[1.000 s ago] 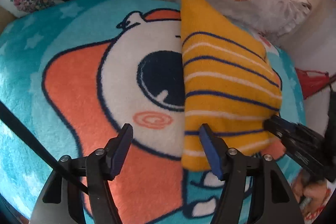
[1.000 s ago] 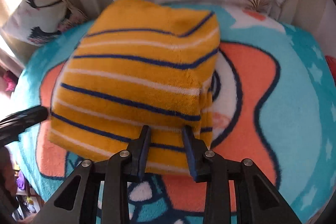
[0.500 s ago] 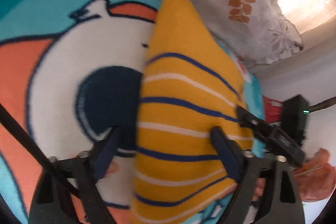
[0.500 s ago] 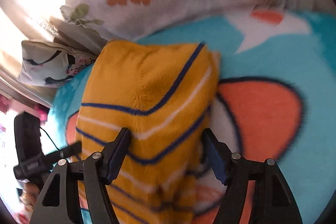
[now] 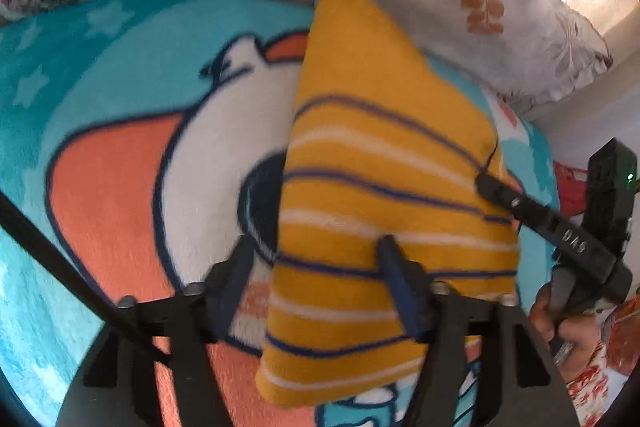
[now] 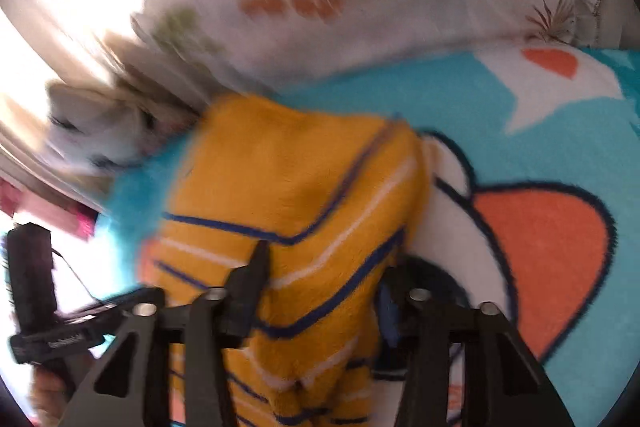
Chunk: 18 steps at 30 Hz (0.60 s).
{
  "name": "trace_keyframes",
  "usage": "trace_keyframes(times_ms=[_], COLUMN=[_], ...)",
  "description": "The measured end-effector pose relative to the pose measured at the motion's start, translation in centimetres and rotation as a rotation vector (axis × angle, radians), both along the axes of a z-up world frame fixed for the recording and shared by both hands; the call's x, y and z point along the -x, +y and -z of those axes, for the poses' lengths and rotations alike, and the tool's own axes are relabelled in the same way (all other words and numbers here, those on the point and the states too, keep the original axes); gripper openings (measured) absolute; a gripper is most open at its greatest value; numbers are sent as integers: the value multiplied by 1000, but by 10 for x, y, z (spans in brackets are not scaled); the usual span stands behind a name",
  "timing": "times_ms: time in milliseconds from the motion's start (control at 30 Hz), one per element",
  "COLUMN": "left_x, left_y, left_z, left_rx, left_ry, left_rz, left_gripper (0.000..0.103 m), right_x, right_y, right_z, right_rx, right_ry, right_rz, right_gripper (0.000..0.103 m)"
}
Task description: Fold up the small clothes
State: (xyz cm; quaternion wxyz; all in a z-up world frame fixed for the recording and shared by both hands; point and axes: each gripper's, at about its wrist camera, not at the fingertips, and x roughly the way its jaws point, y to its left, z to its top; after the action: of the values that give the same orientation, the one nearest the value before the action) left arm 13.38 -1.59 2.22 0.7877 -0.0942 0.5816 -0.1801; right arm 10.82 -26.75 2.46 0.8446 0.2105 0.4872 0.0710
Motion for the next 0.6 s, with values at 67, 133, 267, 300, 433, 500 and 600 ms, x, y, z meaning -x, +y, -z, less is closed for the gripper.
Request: trace_keyframes(times_ms=[67,133,267,300,433,500,600], left_x=[11,23,55,63,97,111,118], left_y=[9,18,37,41,63,79,96], left_z=[-4,-14,-52,-62,-106,-124,-141], left_rx=[12,12,-133,-189,-354,-357,-315], left_ry=[-18,-62,-282,-350,-657,-758,-806], left_rz=[-4,-8,-60,-91,-243,-293,-298], left_gripper=[70,70,73,74,98,103,103], right_x=[10,20,30,28,17,8,-6], right_y=[-1,3,36,45,102,136,162], right_z=[-9,-29,-70,-79,-81,-73,-59], right_rx=[13,84,126,122,127,155,178], right_ry=[-13,-64,-169,-183,-182,-170,-147], right_rz=[23,50,11,-13,-128,-186,-212], right_gripper=[65,65,65,65,65,62,42])
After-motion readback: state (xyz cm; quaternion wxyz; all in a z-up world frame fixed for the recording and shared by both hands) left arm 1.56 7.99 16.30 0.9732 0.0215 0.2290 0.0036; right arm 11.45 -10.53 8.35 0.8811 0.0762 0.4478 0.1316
